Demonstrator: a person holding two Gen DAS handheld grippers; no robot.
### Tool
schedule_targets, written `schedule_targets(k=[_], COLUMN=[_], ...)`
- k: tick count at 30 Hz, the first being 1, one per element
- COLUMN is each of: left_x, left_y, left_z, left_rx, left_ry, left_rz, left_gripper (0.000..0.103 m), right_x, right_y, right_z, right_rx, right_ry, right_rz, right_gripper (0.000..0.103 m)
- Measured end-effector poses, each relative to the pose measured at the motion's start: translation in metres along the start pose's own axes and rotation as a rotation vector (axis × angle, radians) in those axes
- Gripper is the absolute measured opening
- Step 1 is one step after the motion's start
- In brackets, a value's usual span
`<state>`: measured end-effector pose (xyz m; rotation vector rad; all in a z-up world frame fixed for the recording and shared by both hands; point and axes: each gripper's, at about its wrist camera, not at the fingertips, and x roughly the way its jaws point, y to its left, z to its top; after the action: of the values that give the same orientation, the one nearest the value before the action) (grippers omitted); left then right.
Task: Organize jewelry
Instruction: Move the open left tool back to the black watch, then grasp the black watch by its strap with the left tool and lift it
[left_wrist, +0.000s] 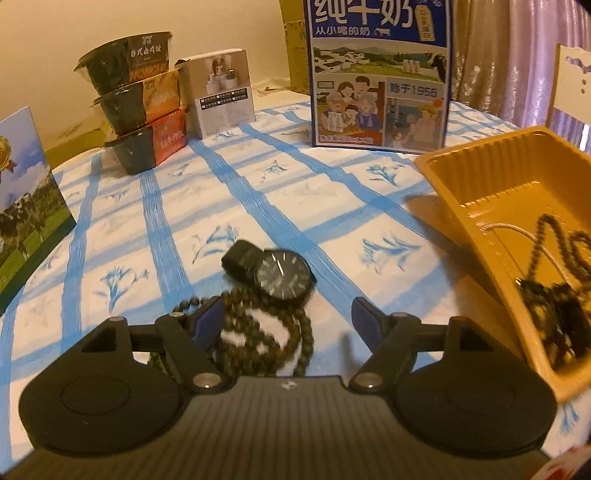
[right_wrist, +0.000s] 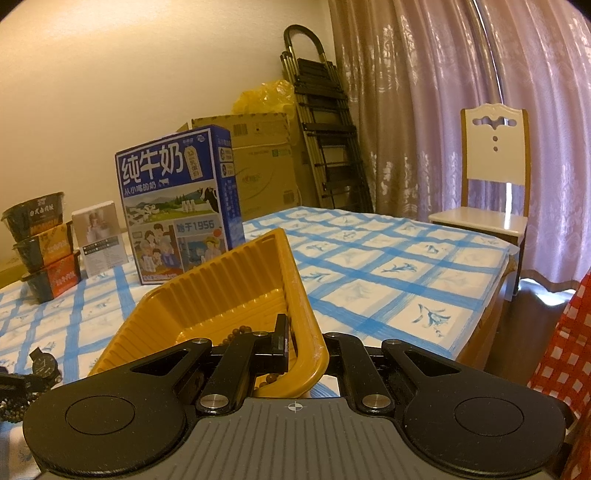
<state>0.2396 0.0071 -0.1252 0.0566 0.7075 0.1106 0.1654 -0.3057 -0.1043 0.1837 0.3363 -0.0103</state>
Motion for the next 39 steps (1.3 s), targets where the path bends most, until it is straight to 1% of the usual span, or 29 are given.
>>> schedule_targets(k=[5,10,12,14,15,17,18,24,30,35,39], left_x=[0.026,0.045,0.049,0.053,0.053,0.052,0.051,0.036,0.0,-0.034,-0.053], left_y=[-0.001,-0.002,-0.001,0.001,0.003,0.006,0.007,0.019,0.027,0.017,0.001], left_z=[0.012,0.017,0.016,0.015,0.014,0.014,0.015,0.015,0.008,-0.012,-0.035], left_rx=[-0.04,-0.046,-0.043,-0.038,-0.039,-0.039,-0.038,-0.04,-0.003,0.054,0.138], left_ry=[0.013,0.031,0.032,0.039,0.036,0.032,0.03,0.005,-0.028,-0.013,0.021], left_rz=[0.031,0.055,0.06,0.061,0.052,0.036,0.034,-0.007,-0.077,-0.151,-0.186], left_gripper=[0.074,0.073,0.069,0.059,0.058,0.051,0.051,0.05,0.05,0.049,0.049], right_x=[0.0,0.001,0.002,0.001,0.002,0.002,0.002,0.002,0.002,0.002,0.002], right_y=[-0.001,0.0,-0.002,-0.003,-0.002,-0.002,-0.002,-0.002,-0.002,-0.001,-0.001], right_z=[0.0,0.001,0.0,0.0,0.0,0.0,0.0,0.0,0.0,0.001,0.001], right_rx=[0.0,-0.002,-0.001,0.0,-0.001,-0.002,-0.003,0.0,-0.001,-0.002,-0.001], right_ry=[0.001,0.003,0.005,0.006,0.005,0.005,0.005,0.006,0.006,0.006,0.006], right_rz=[-0.001,-0.003,-0.003,-0.003,-0.003,-0.003,-0.003,-0.003,-0.003,-0.003,-0.004], right_gripper=[0.007,0.007,0.007,0.007,0.007,0.007,0.007,0.007,0.007,0.007,0.007])
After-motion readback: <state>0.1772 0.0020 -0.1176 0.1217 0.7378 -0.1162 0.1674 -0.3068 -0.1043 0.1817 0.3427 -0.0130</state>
